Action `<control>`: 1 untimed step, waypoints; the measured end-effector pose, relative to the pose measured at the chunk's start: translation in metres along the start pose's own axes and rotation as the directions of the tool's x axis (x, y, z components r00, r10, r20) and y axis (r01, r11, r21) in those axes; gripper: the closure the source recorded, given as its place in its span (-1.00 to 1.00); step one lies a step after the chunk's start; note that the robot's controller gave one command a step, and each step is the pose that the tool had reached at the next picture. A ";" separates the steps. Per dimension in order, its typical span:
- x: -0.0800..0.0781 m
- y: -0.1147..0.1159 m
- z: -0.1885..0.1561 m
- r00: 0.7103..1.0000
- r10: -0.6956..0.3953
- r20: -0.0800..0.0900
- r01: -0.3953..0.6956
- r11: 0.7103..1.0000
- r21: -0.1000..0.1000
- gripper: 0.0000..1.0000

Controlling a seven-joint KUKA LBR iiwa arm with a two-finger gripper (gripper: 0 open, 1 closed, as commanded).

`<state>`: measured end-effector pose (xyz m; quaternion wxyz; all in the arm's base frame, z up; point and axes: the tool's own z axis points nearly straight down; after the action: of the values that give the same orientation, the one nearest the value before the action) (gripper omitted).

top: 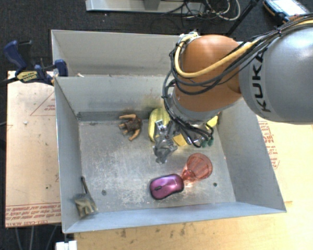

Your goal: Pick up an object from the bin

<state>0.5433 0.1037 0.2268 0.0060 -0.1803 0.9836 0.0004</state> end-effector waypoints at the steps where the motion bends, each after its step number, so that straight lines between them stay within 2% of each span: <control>1: 0.018 0.016 0.061 1.000 -0.007 -0.011 0.007 1.000 -0.003 -1.00</control>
Offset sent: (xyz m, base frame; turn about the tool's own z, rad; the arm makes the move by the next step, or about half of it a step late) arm 0.0000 0.0000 0.0000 0.0000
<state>0.5221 0.1122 0.1654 0.0002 -0.1839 0.9829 0.0008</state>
